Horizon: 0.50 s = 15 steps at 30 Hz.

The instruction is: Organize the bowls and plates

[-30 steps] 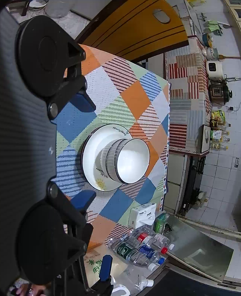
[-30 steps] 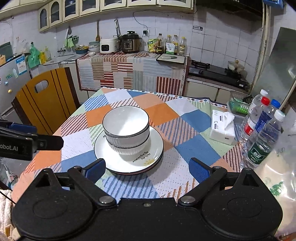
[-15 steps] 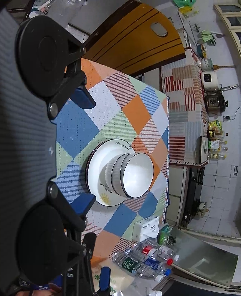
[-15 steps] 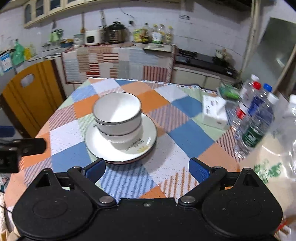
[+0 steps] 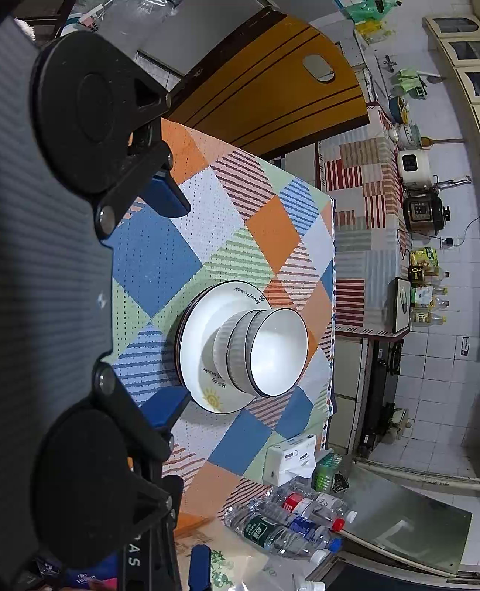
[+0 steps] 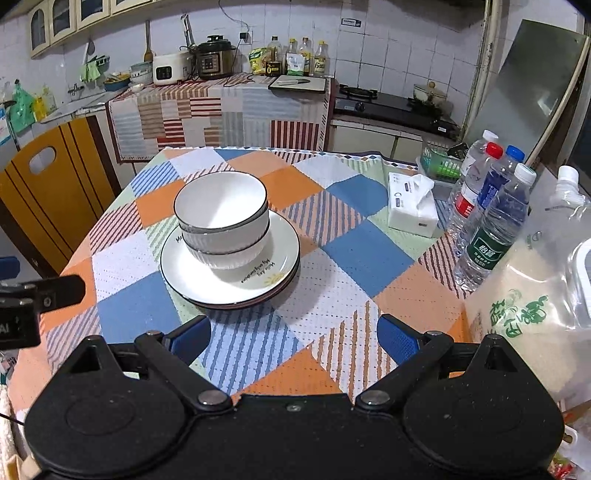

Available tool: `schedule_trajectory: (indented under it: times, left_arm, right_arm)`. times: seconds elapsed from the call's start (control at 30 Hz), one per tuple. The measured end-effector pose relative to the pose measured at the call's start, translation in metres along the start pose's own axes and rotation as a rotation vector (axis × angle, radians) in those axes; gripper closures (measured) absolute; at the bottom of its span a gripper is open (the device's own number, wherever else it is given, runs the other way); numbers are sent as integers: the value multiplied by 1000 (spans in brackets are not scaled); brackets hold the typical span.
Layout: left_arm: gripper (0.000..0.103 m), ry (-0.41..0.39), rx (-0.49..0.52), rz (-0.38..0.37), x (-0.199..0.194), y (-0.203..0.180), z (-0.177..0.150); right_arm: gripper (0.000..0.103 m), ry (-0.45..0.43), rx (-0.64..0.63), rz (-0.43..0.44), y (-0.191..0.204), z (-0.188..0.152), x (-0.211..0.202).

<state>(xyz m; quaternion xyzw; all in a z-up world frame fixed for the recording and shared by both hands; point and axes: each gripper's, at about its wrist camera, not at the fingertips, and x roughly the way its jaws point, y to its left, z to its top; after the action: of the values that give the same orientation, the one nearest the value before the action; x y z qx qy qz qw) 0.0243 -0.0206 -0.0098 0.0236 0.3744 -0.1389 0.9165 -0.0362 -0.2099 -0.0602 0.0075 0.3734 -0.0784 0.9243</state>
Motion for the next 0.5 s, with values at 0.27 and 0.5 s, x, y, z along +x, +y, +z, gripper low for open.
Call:
schedule_trajectory:
  times: [0.27,0.5]
  left_arm:
    - [4,-43,33,30,-7,-6,-1]
    - [4,-43,24,35,-8,-5,-1]
  right_arm:
    - [5,10,-10,-3,3,-2,0]
    - [5,9,-11,-5,2,-2,0]
